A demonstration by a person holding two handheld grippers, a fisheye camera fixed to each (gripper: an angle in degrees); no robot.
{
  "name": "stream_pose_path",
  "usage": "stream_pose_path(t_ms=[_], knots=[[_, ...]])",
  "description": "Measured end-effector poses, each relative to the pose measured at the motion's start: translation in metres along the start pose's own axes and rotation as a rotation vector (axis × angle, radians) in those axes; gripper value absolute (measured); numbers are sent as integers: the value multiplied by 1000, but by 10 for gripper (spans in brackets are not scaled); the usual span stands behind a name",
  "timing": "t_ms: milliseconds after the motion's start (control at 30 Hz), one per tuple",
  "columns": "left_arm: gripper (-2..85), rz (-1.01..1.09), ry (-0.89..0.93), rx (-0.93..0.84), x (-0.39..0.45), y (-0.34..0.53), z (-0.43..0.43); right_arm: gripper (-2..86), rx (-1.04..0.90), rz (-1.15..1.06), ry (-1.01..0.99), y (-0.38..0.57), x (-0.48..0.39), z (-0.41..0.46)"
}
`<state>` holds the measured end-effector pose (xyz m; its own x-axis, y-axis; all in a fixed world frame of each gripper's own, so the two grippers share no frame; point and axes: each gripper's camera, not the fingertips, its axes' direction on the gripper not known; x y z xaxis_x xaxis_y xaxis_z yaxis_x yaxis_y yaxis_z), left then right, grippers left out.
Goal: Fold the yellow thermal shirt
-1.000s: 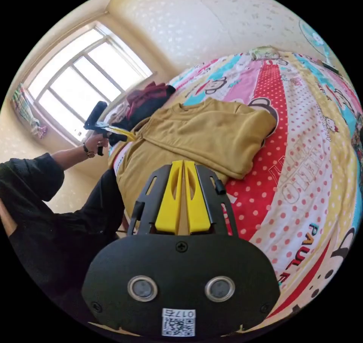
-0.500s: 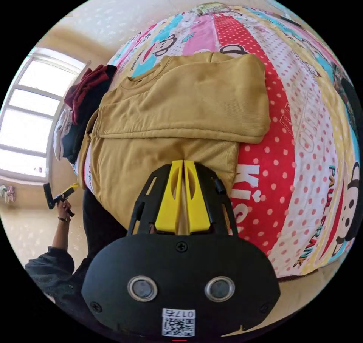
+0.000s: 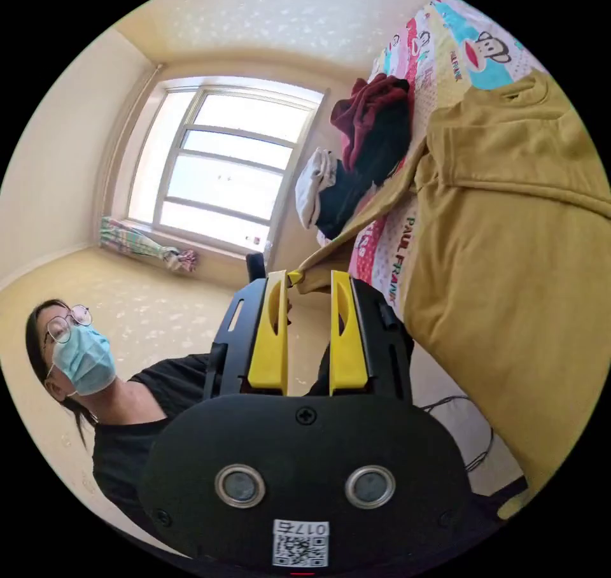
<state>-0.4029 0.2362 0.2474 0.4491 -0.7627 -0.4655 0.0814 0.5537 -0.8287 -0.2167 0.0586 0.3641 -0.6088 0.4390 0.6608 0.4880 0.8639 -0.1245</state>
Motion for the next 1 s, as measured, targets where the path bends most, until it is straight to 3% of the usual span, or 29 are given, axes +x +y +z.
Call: stream_pose_path(t_ms=[100,233,300,467,533,667,833,933,1000], knots=[[36,21,-68,50,29,13,-11,131,-113,41,-61,-15,4,57],[37,60,-13,82,48,29,-27,164,-138,34,222,-23,-14,87],[38,58,14,85,50,35,-33,159,-161,13,223,-28,-17,96],[46,66,182,151,35,52,-77,26,-297,-100,203,-61,-41,101],[8,102,240,165,25,61,-99,14,-404,-166,217,-90,-66,104],[18,33,206,96,8,67,-107,5,-619,-390,297,-161,-148,112],[15,24,339,47,2,69,-100,4,-700,-425,142,-211,-191,63],[10,2,374,19,-6,70,-94,9,-718,-340,5,-215,-160,6],[11,-12,401,-1,-12,68,-90,15,-730,-227,52,-209,-117,-29]])
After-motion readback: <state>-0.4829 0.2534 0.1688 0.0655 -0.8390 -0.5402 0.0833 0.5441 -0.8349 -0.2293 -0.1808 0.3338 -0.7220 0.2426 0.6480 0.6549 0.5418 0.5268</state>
